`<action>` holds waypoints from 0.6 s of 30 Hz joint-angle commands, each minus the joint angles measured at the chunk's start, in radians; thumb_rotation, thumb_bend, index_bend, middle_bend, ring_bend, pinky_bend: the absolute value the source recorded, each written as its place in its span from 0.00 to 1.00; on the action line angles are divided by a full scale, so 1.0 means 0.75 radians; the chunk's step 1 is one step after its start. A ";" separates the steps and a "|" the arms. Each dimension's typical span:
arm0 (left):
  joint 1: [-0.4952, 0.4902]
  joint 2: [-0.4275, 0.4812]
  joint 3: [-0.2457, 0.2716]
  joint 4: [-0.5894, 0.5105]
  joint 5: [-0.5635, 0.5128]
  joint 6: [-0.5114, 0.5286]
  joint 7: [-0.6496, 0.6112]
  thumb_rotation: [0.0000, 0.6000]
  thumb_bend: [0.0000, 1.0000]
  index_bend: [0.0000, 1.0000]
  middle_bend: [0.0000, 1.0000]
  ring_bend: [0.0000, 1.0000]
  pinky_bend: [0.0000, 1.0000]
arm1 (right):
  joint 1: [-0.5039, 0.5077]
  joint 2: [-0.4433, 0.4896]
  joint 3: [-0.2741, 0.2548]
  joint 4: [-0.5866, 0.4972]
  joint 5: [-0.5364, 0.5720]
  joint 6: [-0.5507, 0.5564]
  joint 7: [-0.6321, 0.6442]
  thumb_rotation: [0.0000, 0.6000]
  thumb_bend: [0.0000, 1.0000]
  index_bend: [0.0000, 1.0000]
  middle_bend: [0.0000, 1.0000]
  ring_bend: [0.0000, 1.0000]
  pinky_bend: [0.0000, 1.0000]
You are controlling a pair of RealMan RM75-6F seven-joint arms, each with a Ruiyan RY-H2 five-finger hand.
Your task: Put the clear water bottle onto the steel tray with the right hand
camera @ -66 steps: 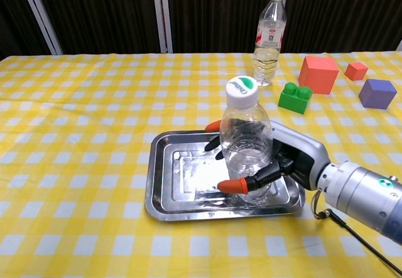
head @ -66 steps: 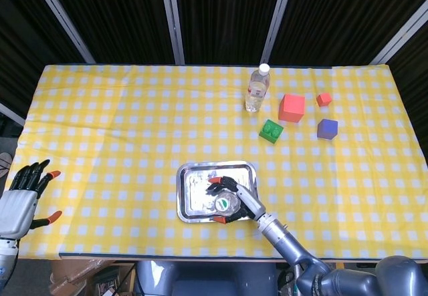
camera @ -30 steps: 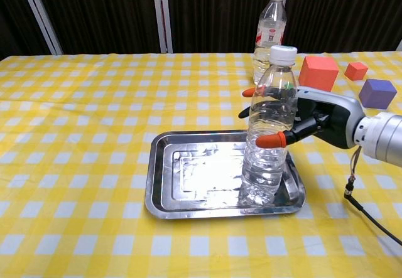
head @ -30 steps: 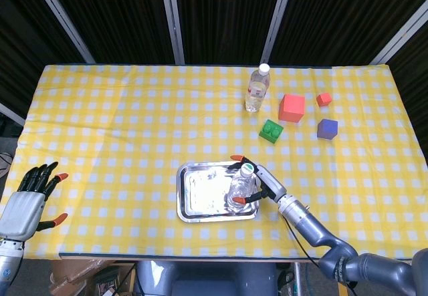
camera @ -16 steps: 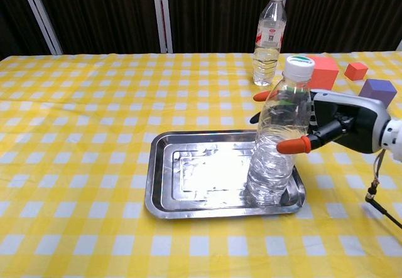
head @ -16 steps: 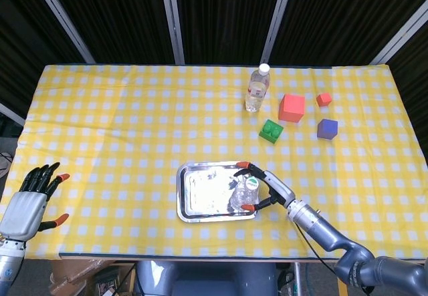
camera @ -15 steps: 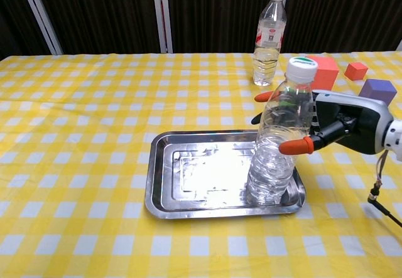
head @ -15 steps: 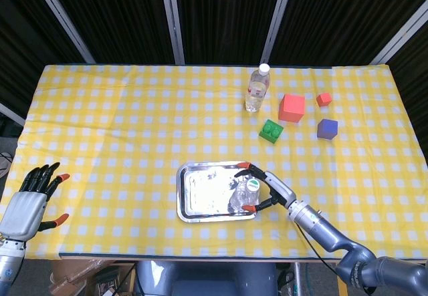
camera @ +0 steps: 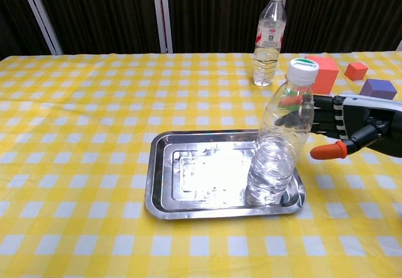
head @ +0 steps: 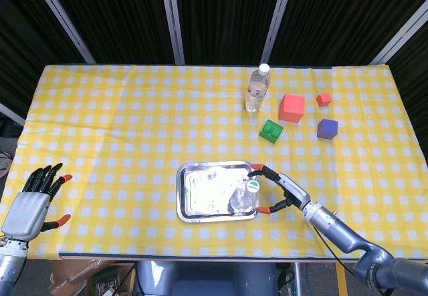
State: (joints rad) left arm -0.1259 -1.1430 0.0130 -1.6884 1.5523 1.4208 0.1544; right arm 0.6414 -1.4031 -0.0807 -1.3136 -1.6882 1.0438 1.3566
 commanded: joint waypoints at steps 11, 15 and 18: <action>0.006 0.016 -0.008 0.001 -0.006 0.019 -0.044 1.00 0.18 0.19 0.01 0.00 0.00 | 0.001 0.157 -0.031 0.130 0.052 -0.038 -0.058 1.00 0.20 0.11 0.20 0.04 0.00; 0.010 0.030 -0.019 0.010 -0.021 0.029 -0.084 1.00 0.18 0.19 0.01 0.00 0.00 | -0.056 0.244 0.031 0.053 0.159 0.013 -0.609 1.00 0.20 0.11 0.20 0.04 0.00; 0.009 0.037 -0.020 0.015 -0.027 0.023 -0.111 1.00 0.18 0.19 0.01 0.00 0.00 | -0.141 0.280 0.093 -0.067 0.239 0.176 -1.225 1.00 0.20 0.11 0.20 0.04 0.00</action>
State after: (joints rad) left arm -0.1189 -1.1179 -0.0010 -1.6790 1.5342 1.4397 0.0765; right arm 0.6163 -1.2654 -0.0767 -1.2573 -1.6118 1.0523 1.0426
